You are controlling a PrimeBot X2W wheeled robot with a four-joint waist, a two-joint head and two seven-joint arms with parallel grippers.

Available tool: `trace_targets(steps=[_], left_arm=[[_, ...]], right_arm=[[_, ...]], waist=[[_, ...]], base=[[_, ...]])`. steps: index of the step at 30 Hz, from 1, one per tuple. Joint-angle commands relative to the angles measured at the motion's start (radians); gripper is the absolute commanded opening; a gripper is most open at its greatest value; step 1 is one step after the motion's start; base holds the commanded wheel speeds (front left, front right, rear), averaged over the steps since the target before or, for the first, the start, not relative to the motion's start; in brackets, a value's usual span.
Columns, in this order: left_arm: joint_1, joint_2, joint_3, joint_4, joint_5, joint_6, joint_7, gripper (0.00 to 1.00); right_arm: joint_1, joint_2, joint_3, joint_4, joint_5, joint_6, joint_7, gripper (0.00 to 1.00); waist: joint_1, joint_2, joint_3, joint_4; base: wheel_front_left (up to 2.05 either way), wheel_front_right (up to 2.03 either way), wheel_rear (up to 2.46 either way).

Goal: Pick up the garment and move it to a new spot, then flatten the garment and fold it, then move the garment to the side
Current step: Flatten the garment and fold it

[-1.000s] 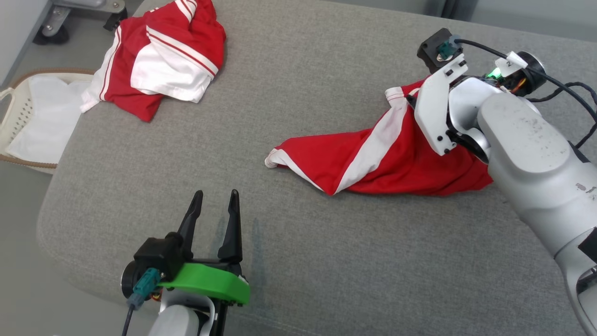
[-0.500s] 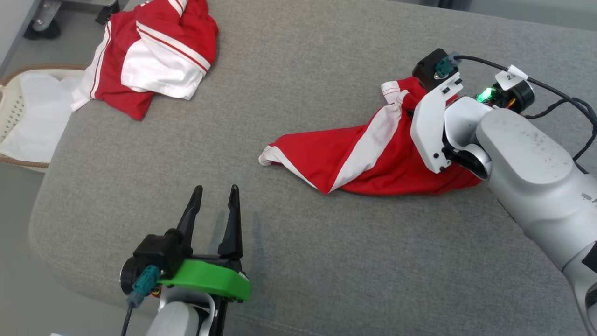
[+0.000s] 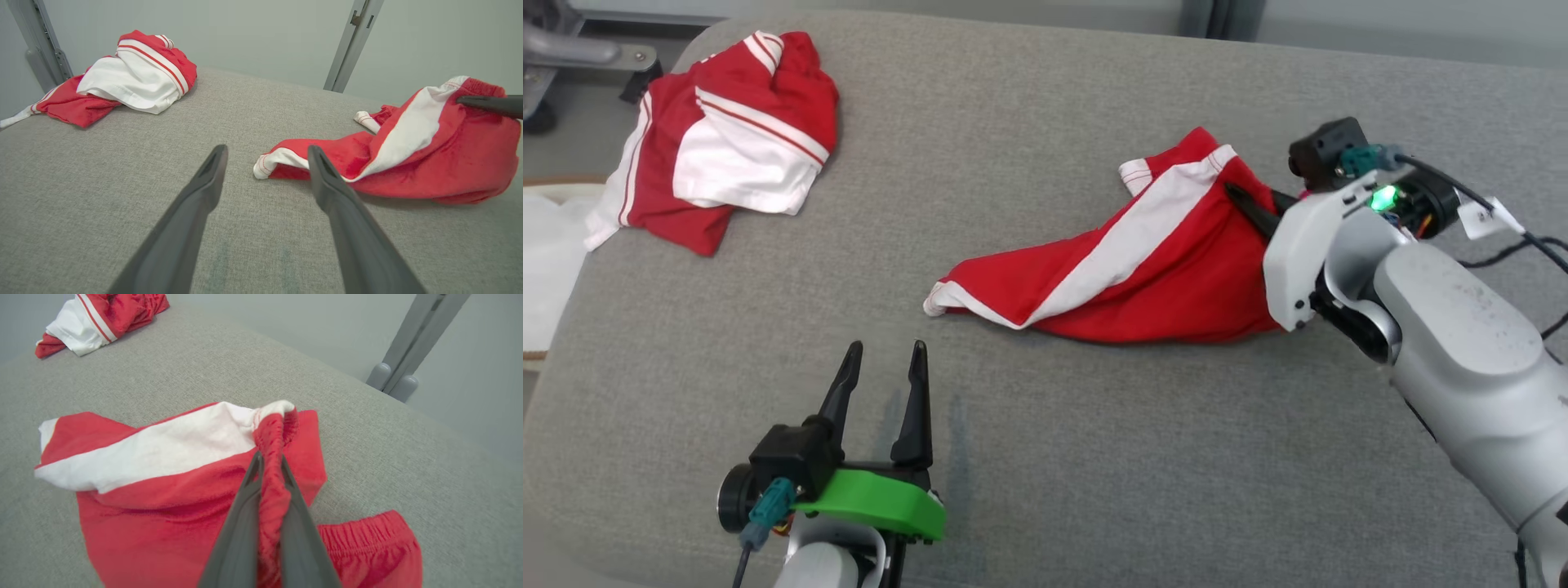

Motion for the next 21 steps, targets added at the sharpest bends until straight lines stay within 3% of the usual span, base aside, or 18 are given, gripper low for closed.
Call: trace_targets(steps=[1, 7, 17, 19, 20, 21], left_arm=[[0.013, 0.002, 0.007, 0.004, 0.013, -0.005, 0.000, 1.00], [0.028, 0.002, 0.023, 0.012, 0.031, -0.020, 0.000, 1.00], [0.003, 0.002, 0.021, 0.029, 0.053, -0.037, 0.000, 1.00], [0.000, 0.002, 0.022, 0.032, 0.055, -0.038, 0.000, 1.00], [-0.001, 0.002, 0.023, 0.034, 0.055, -0.039, 0.000, 1.00], [-0.001, 0.002, 0.023, 0.036, 0.056, -0.040, 0.000, 1.00]], right_arm=[[0.048, -0.010, -0.025, -0.009, 0.006, -0.001, -0.029, 0.00], [0.234, 0.004, -0.176, -0.048, -0.026, -0.001, -0.122, 0.00], [0.486, 0.109, -0.413, -0.147, -0.135, -0.001, -0.168, 0.00], [0.510, 0.127, -0.450, -0.168, -0.163, -0.001, -0.180, 0.22], [0.524, 0.132, -0.467, -0.175, -0.188, -0.001, -0.185, 0.29], [0.533, 0.140, -0.478, -0.182, -0.204, -0.001, -0.190, 0.93]], waist=[[0.0000, 0.0000, -0.033, -0.050], [0.0000, 0.0000, -0.043, -0.121], [0.0000, 0.0000, -0.019, -0.191], [0.0000, 0.0000, -0.018, -0.196], [0.0000, 0.0000, -0.020, -0.198], [0.0000, 0.0000, -0.021, -0.198]], base=[[0.00, 0.00, 0.00], [0.00, 0.00, 0.00], [0.00, 0.00, 0.00], [0.00, 0.00, 0.00], [0.00, 0.00, 0.00], [0.00, 0.00, 0.00]])
